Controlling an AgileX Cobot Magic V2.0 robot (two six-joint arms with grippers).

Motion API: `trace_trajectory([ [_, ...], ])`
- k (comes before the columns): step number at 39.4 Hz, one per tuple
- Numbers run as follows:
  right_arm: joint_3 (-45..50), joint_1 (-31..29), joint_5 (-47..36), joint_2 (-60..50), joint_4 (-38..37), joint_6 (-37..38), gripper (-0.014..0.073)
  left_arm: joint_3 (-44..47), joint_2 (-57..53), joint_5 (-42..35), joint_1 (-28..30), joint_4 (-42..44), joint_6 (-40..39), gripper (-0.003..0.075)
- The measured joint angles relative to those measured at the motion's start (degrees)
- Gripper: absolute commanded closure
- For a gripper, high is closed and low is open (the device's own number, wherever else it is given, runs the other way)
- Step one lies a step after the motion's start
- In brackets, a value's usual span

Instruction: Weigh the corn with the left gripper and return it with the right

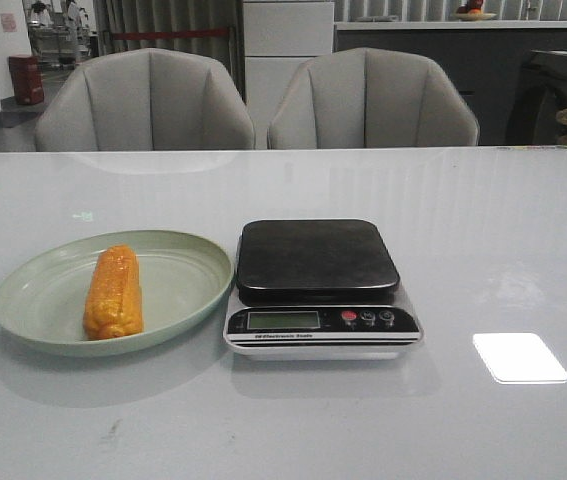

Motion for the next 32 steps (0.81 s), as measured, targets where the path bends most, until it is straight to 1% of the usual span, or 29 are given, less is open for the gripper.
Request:
trace_trajectory([
  [4, 0.0, 0.0, 0.0, 0.0, 0.0, 0.0, 0.0424, 0.0, 0.0, -1.2, 0.0, 0.0, 0.0, 0.0606],
  [6, 0.0, 0.0, 0.0, 0.0, 0.0, 0.0, 0.0424, 0.0, 0.0, -3.5, 0.0, -0.2, 0.0, 0.0606],
  [11, 0.0, 0.0, 0.0, 0.0, 0.0, 0.0, 0.0424, 0.0, 0.0, -13.1, 0.0, -2.0, 0.0, 0.0606],
  [14, 0.0, 0.0, 0.0, 0.0, 0.0, 0.0, 0.0424, -0.6, 0.0, -14.2, 0.0, -2.3, -0.1, 0.0606],
  [17, 0.0, 0.0, 0.0, 0.0, 0.0, 0.0, 0.0424, -3.2, 0.1, -11.2, 0.0, -2.4, -0.1, 0.0606],
  [21, 0.0, 0.0, 0.1, 0.0, 0.0, 0.0, 0.0424, -9.1, 2.1, -3.7, 0.0, -2.6, -0.2, 0.0606],
  [27, 0.0, 0.0, 0.1, 0.0, 0.0, 0.0, 0.0424, -17.9, 10.0, 7.2, 0.0, -2.6, -0.2, 0.0606],
  [30, 0.0, 0.0, 0.1, 0.0, 0.0, 0.0, 0.0424, -20.6, 13.9, 12.9, 0.0, -2.6, -0.2, 0.0606],
  [32, 0.0, 0.0, 0.2, 0.0, 0.0, 0.0, 0.0424, -21.1, 15.9, 15.1, 0.0, -2.6, -0.2, 0.0606],
])
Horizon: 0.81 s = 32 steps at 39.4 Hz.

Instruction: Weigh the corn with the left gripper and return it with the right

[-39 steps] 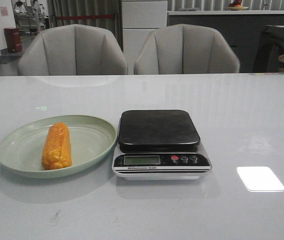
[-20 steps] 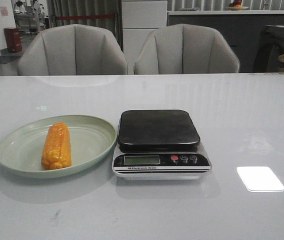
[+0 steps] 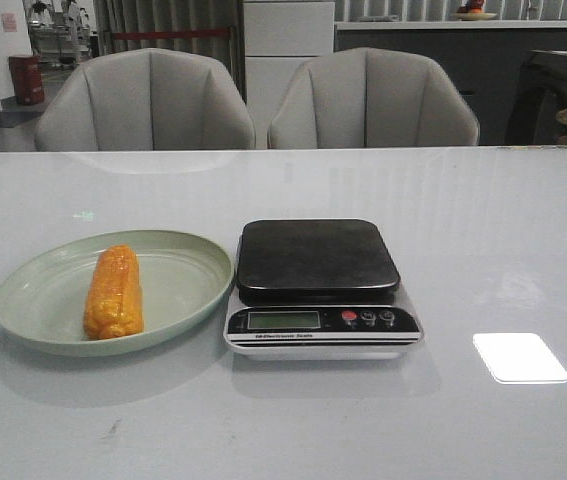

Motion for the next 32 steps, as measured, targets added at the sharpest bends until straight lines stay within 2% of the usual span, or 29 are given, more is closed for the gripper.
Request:
trace_trajectory([
  [12, 0.0, 0.0, 0.1, 0.0, 0.0, 0.0, 0.0424, 0.0, 3.0, 2.7, -1.9, 0.0, 0.0, 0.0592],
  [15, 0.0, 0.0, 0.1, 0.0, 0.0, 0.0, 0.0424, 0.0, 3.0, 2.7, -2.1, 0.0, -0.1, 0.0525],
  [23, 0.0, 0.0, 0.1, 0.0, 0.0, 0.0, 0.0424, 0.0, 5.1, 3.0, -5.7, 0.0, -0.1, 0.0213],
  [25, 0.0, 0.0, 0.1, 0.0, 0.0, 0.0, 0.0424, 0.0, 6.3, 3.0, -6.7, 0.0, -0.1, 0.0158],
  [28, 0.0, 0.0, 0.1, 0.0, 0.0, 0.0, 0.0424, -0.6, 8.5, 3.5, -8.2, -0.1, -0.1, 0.0124],
  [32, 0.0, 0.0, 0.1, 0.0, 0.0, 0.0, 0.0424, -2.4, 11.9, 4.0, -10.3, -1.3, -0.1, 0.0124],
])
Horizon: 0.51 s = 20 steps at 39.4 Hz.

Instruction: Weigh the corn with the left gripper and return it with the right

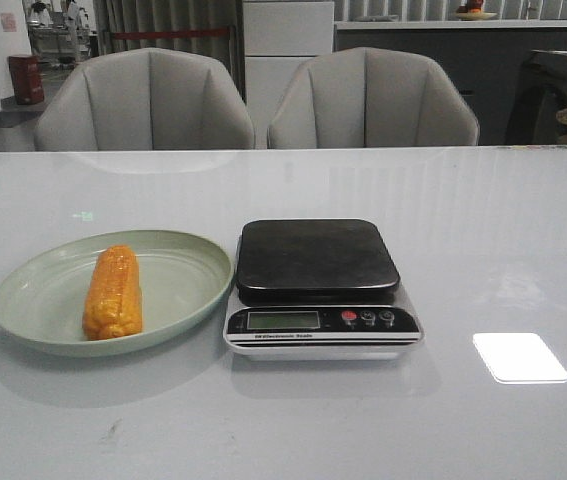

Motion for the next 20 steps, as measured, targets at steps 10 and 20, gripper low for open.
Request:
trace_trajectory([
  [10, 0.0, 0.0, 0.0, 0.0, 0.0, 0.0, 0.0424, -7.0, 18.0, 0.0, -4.9, -5.8, 0.0, 0.0125],
  [20, 0.0, 0.0, 0.0, 0.0, 0.0, 0.0, 0.0424, -16.9, 40.9, -0.2, -8.4, -11.1, 0.0, 0.0125],
])
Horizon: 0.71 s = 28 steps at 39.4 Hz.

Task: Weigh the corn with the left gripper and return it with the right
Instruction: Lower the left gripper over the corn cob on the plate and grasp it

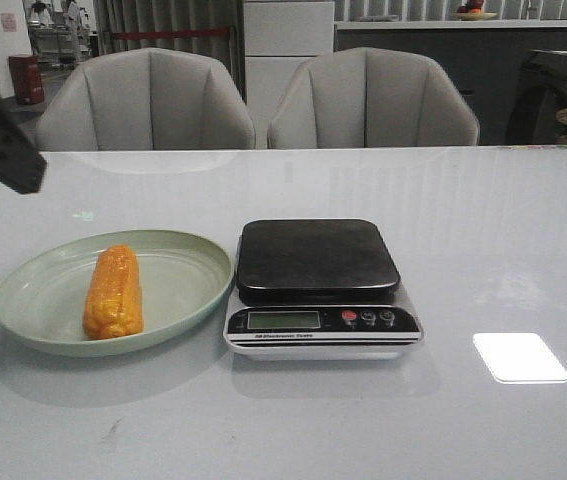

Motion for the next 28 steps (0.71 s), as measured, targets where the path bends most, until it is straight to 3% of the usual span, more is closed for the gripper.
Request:
trace_trajectory([
  [13, 0.0, 0.0, 0.0, 0.0, 0.0, 0.0, 0.0424, -10.9, 19.3, 1.6, -1.6, -2.4, 0.0, 0.0125],
  [23, 0.0, 0.0, 0.0, 0.0, 0.0, 0.0, 0.0424, -12.8, 27.9, 2.4, -1.8, -3.0, -1.1, 0.0127],
  [28, 0.0, 0.0, 0.0, 0.0, 0.0, 0.0, 0.0424, -13.1, 30.9, 1.8, -1.8, -4.1, -1.2, 0.0205],
])
